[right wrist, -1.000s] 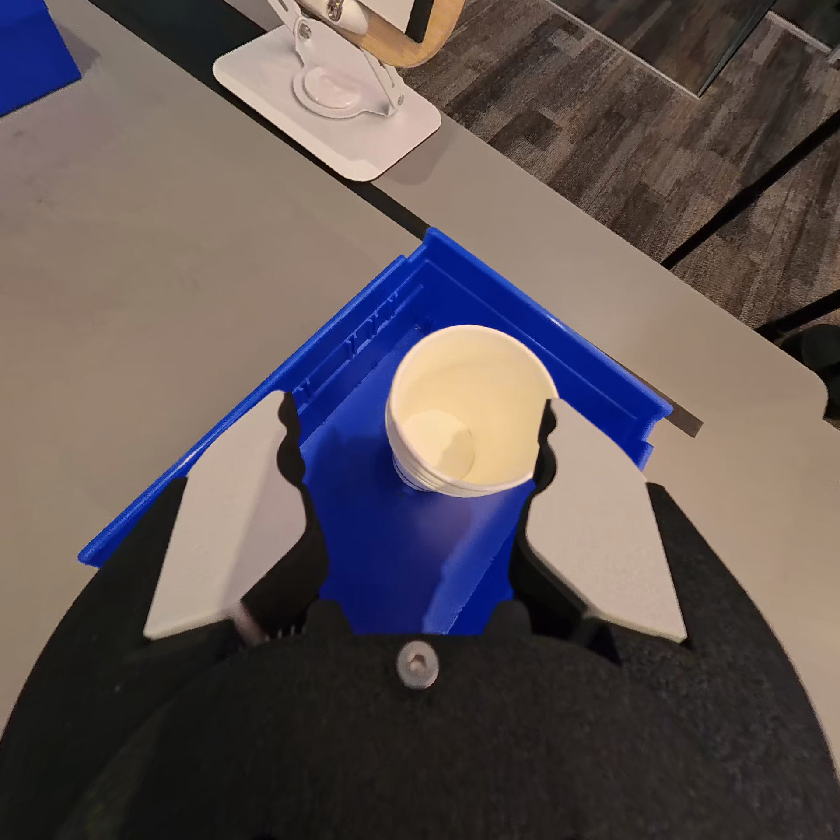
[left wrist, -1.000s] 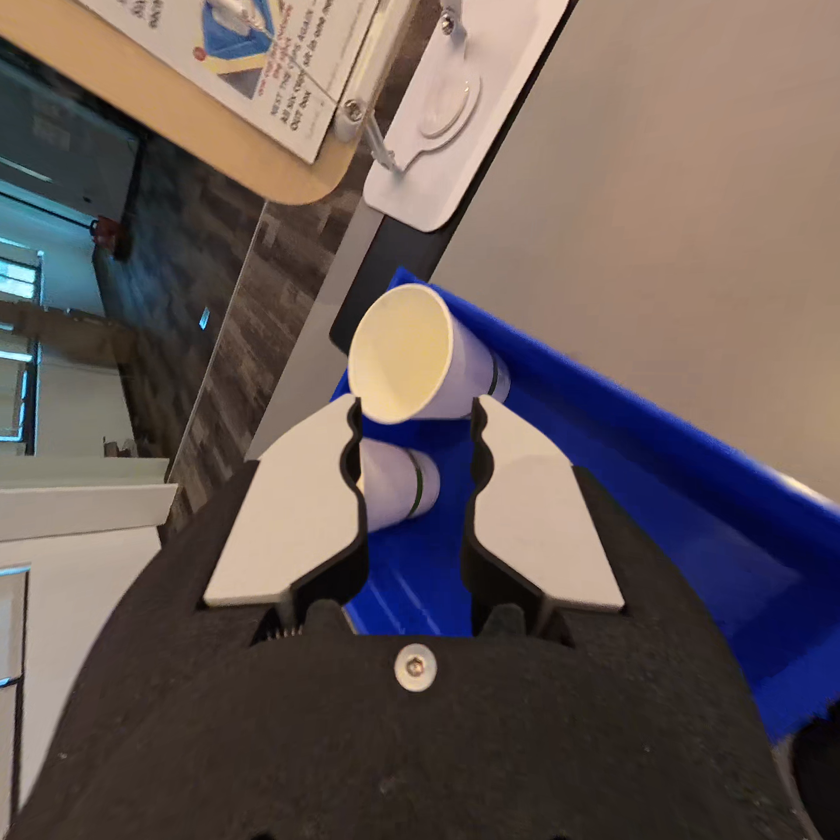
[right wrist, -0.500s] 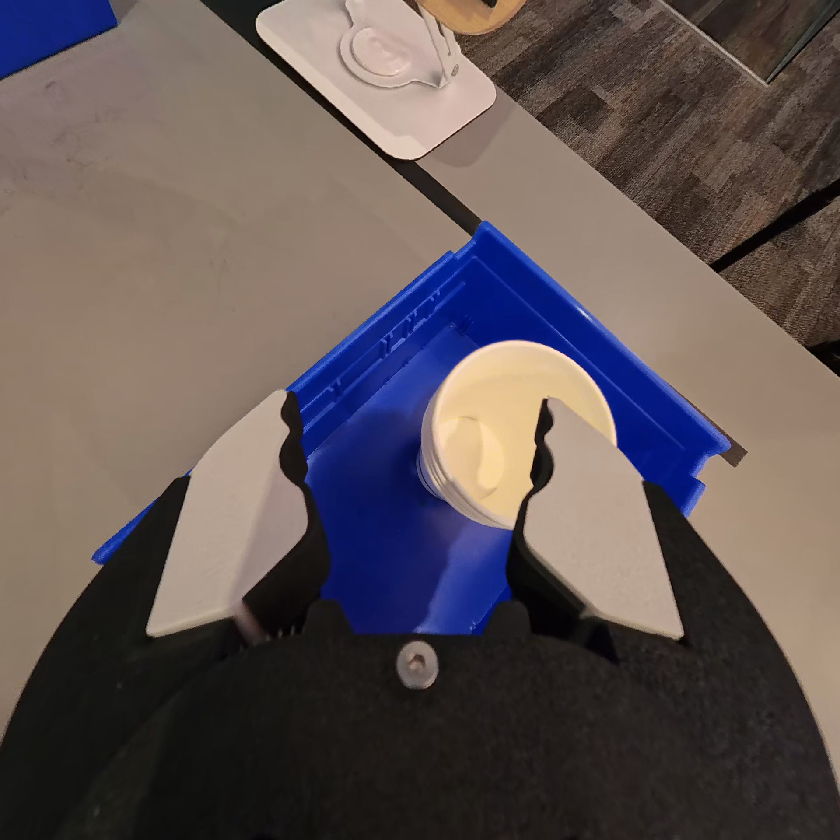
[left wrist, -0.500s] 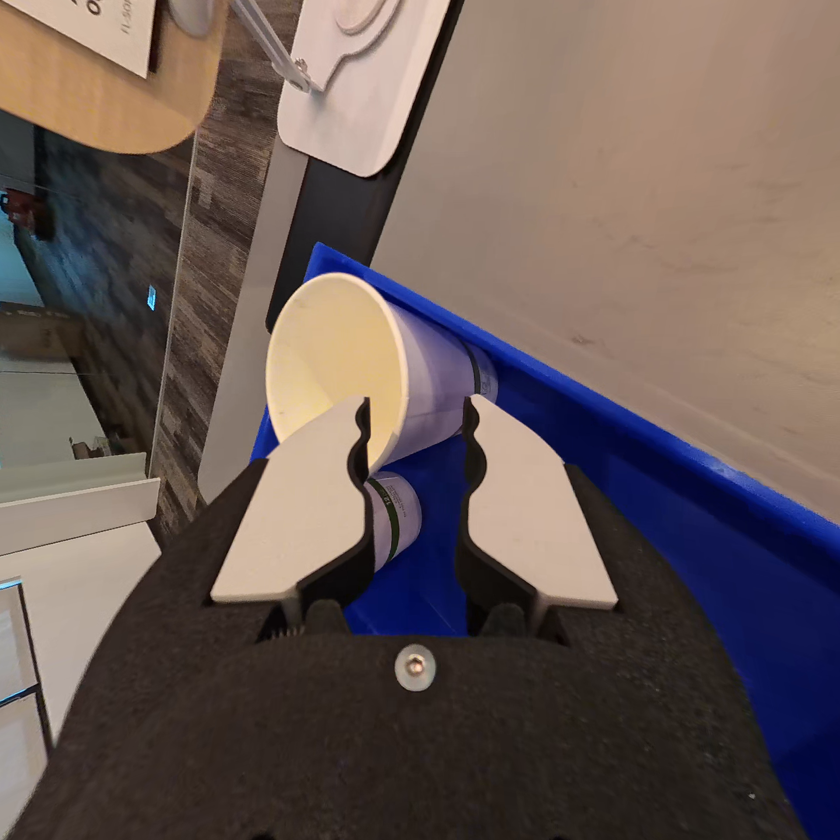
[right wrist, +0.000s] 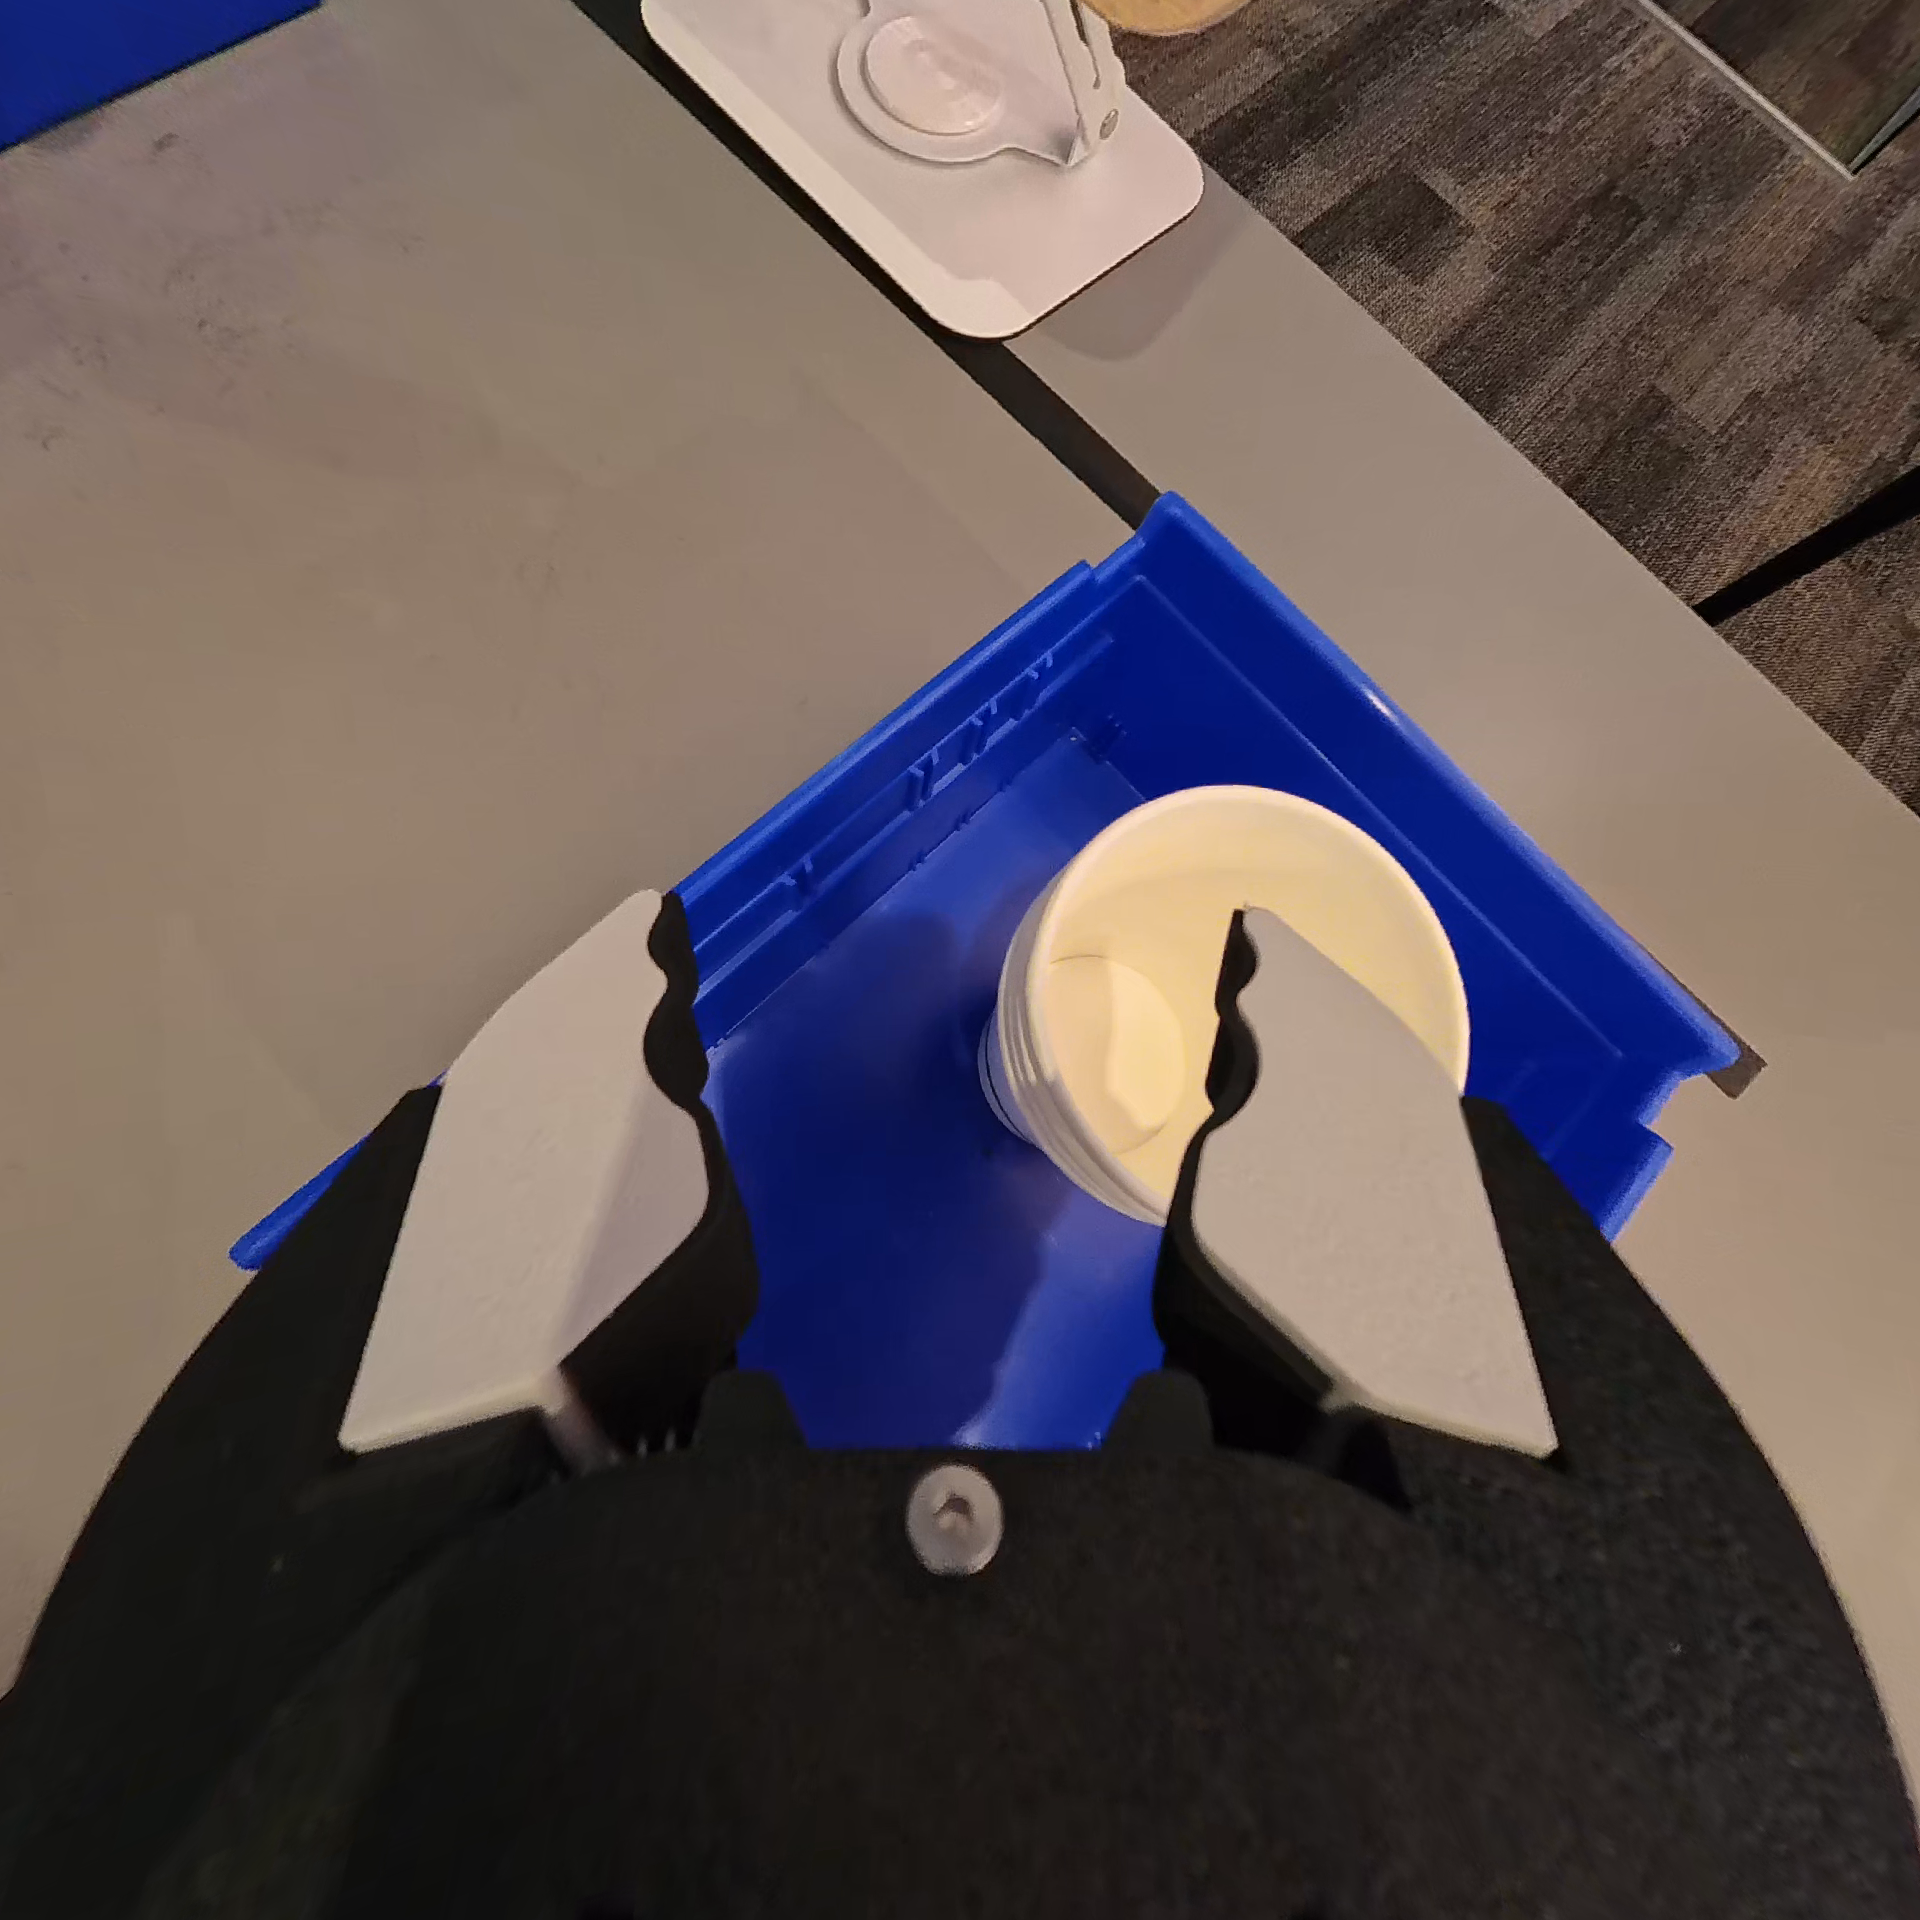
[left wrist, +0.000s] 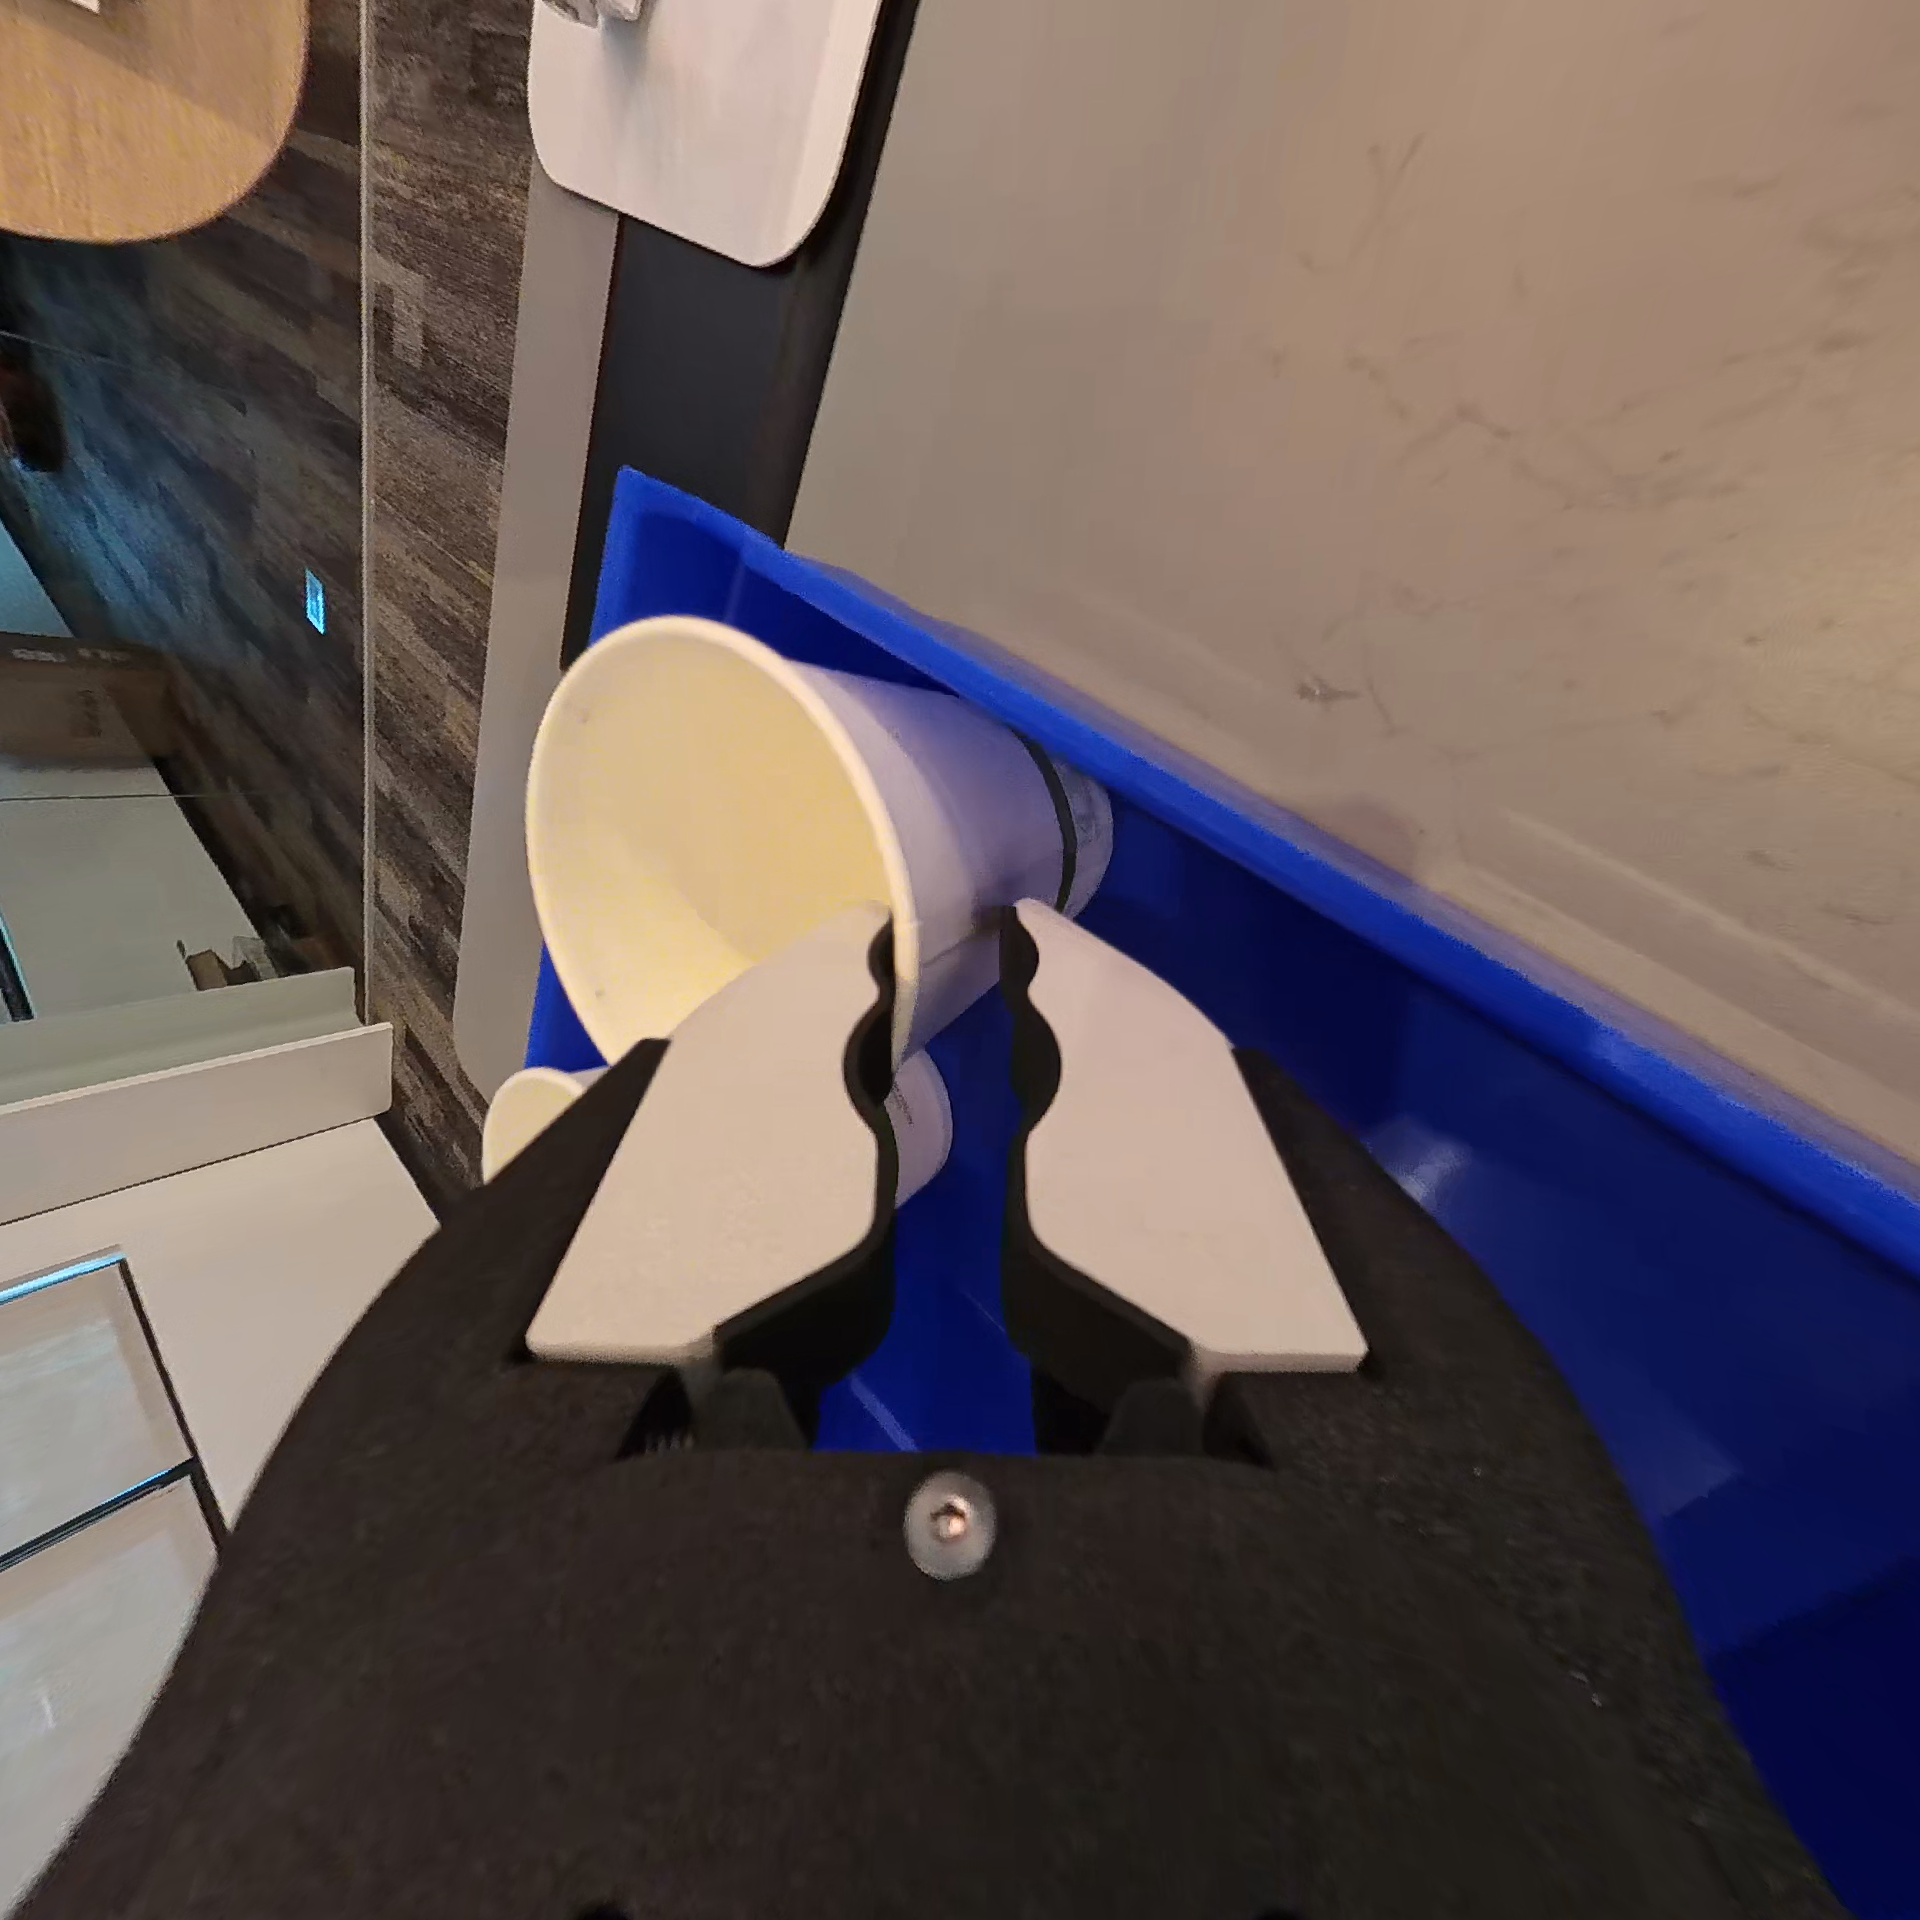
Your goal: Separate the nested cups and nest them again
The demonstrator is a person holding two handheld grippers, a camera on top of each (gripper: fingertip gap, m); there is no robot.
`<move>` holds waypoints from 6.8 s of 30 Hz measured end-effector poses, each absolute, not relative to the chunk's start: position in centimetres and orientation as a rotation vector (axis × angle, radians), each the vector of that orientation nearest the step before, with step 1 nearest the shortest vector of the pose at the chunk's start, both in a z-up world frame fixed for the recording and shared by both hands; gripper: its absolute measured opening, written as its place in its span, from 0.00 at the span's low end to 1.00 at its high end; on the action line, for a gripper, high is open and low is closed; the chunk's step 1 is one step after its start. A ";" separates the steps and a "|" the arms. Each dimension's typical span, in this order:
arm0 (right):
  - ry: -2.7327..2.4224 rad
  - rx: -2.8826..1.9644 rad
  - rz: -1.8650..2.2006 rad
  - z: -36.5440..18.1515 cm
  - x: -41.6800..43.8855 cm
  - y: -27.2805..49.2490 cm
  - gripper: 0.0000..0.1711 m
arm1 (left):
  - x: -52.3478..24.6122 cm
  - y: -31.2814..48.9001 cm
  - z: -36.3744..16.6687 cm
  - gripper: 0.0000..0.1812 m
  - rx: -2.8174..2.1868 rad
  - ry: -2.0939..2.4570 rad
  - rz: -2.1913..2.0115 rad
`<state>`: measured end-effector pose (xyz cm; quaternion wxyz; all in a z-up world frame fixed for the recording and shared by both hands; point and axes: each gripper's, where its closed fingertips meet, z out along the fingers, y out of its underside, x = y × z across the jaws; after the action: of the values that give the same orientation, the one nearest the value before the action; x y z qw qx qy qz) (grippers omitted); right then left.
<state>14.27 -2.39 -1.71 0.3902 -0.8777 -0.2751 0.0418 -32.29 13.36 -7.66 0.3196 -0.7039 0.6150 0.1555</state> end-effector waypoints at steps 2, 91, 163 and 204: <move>-0.701 -2.231 0.111 -1.8 14.2 -2.4 0.55 | -32.5 13.1 -7.7 0.08 -1.862 1.629 0.406; -0.123 -1.545 0.209 8.9 20.1 -0.2 0.51 | -15.9 -9.2 3.3 0.28 -1.076 1.956 -0.405; -0.518 -2.146 0.132 0.4 18.0 -3.3 0.55 | -42.1 16.5 -7.6 0.10 -2.215 1.227 0.508; -1.157 -1.692 0.320 6.9 -2.9 -7.1 0.56 | -12.1 -6.3 1.8 0.00 -1.251 1.849 -0.497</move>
<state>-2.92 -7.06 6.91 0.5086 -0.7022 -0.4803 0.1326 -12.13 -6.34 1.76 0.4144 -0.4976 0.7358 -0.1980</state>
